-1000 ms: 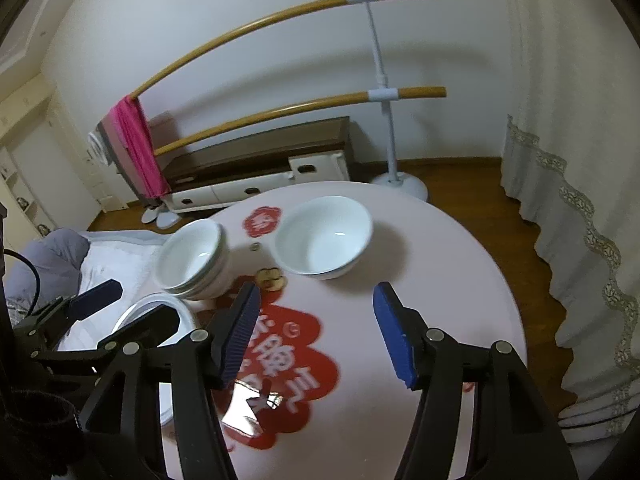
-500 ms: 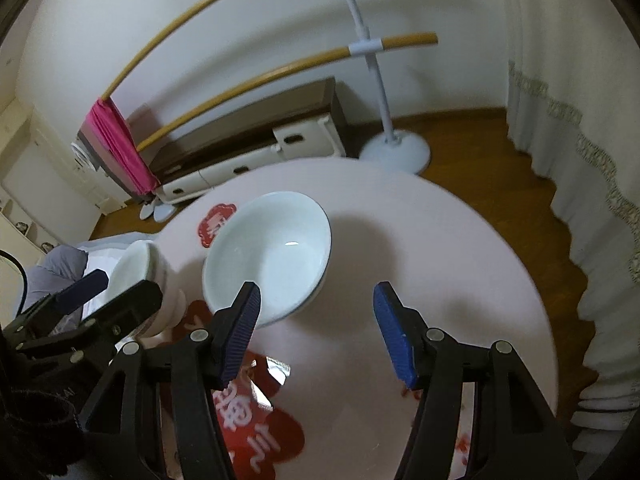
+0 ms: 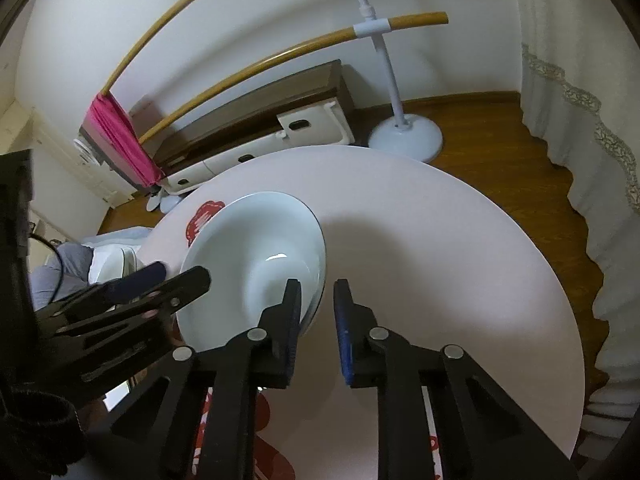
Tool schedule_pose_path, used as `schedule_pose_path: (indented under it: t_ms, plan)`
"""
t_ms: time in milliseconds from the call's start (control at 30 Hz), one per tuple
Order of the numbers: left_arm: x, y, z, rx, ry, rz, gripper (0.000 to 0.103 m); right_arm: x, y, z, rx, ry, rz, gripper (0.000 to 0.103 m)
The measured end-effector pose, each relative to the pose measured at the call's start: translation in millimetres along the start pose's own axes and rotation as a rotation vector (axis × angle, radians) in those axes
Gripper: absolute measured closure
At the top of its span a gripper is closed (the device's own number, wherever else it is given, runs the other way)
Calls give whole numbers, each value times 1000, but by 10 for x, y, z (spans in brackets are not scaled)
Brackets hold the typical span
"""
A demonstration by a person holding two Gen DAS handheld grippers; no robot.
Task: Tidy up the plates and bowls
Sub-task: 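Grip the white bowl rim with both tools and lift it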
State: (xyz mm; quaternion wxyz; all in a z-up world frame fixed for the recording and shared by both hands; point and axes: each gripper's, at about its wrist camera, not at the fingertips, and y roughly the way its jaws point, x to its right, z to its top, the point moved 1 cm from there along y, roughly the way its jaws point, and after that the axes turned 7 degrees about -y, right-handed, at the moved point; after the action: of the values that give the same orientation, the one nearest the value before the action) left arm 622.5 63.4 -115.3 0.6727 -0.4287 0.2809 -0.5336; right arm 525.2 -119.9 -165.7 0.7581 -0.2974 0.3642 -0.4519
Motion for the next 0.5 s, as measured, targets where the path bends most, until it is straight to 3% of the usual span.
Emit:
schedule_pose_path:
  t_ms: [100,133,167,500]
  plan:
    - [19,60,2,-10,6,-9,82,-3,4,-3,3,0,10,90]
    - [23,69,5,-12,11,-11,93,-3,10,-9,3,1,12,91]
    - [19,92,11,-13,13,-8,94,-7,11,-10,3,3,15,92]
    - [8,13,-73,10,46,-19,95,-54,-8,-18,-2,7,7,93]
